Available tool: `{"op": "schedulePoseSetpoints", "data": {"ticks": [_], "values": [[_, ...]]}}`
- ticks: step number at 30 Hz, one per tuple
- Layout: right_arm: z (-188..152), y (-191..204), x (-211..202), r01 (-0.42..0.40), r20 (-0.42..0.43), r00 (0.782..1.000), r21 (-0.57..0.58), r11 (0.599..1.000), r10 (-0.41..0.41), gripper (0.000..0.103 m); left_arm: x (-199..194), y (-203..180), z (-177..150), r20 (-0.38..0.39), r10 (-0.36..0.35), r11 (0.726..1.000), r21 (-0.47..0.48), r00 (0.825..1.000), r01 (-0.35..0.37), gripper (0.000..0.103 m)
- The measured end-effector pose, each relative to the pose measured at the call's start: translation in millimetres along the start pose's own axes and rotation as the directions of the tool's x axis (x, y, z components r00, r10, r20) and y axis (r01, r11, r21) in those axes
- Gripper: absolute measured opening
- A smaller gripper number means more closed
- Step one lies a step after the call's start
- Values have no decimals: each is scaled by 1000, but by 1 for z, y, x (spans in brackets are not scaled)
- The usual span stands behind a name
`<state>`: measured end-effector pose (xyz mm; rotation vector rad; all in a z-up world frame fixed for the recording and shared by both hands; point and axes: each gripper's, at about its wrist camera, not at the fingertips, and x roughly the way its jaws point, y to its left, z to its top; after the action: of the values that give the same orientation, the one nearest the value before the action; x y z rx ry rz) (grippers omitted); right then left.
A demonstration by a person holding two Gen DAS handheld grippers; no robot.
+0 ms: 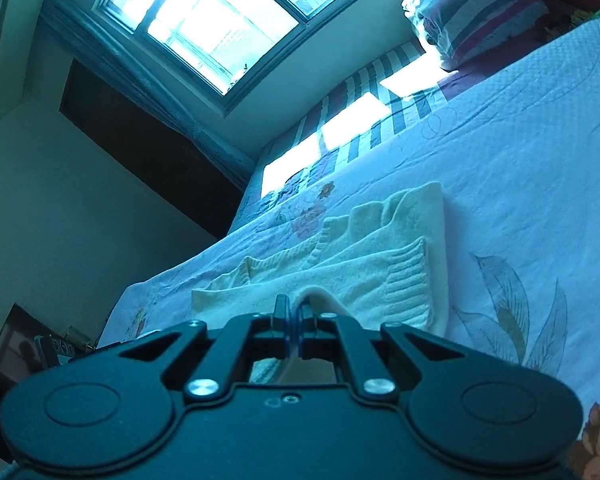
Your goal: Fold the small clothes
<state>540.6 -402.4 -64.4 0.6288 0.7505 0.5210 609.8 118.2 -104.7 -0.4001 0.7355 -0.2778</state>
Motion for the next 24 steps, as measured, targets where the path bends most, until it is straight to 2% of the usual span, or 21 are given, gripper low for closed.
{"op": "schedulePoseSetpoints", "data": {"ticks": [5,7,9,10,11,12,13,14,15,17,18,19,21,24], "values": [[15,-38,40,62,-24,998,81,995,-60,9,37,13,7,-31,11,999,-43,999,-12,3],[17,-48,45,77,-20,997,94,993,-75,13,37,14,6,-29,-3,999,-54,1000,2,3],[18,-55,39,57,10,998,126,990,-58,19,28,16,4,-16,-19,999,-52,1000,18,5],[17,-55,32,63,33,997,127,990,-68,23,21,18,6,-5,-25,999,-47,1000,24,11],[16,-54,25,62,48,997,112,992,-67,23,12,19,6,14,-21,999,-40,1000,21,22],[15,-53,19,55,57,997,94,994,-61,23,2,19,7,46,-1,1000,-24,999,2,68],[14,-49,12,57,62,996,67,996,-62,25,-11,20,7,99,32,999,-2,995,-32,103],[13,-45,8,63,59,996,29,998,-64,29,-22,21,7,148,40,999,28,988,-45,102],[11,-39,4,69,53,996,-21,997,-68,31,-30,22,8,152,28,997,67,988,-38,102],[10,-29,4,85,36,996,-118,989,-82,34,-35,22,12,120,39,986,155,992,-58,92],[8,-26,6,88,27,996,-155,984,-85,34,-32,19,15,82,72,971,224,994,-89,80],[8,-21,10,100,13,995,-201,975,-99,35,-27,14,16,47,102,950,292,994,-111,75],[4,-11,18,121,-2,992,-290,949,-127,38,-19,5,17,9,105,918,384,994,-100,75],[2,3,35,127,-21,989,-407,905,-148,41,-2,-3,23,-15,101,897,433,995,-85,75]]}}
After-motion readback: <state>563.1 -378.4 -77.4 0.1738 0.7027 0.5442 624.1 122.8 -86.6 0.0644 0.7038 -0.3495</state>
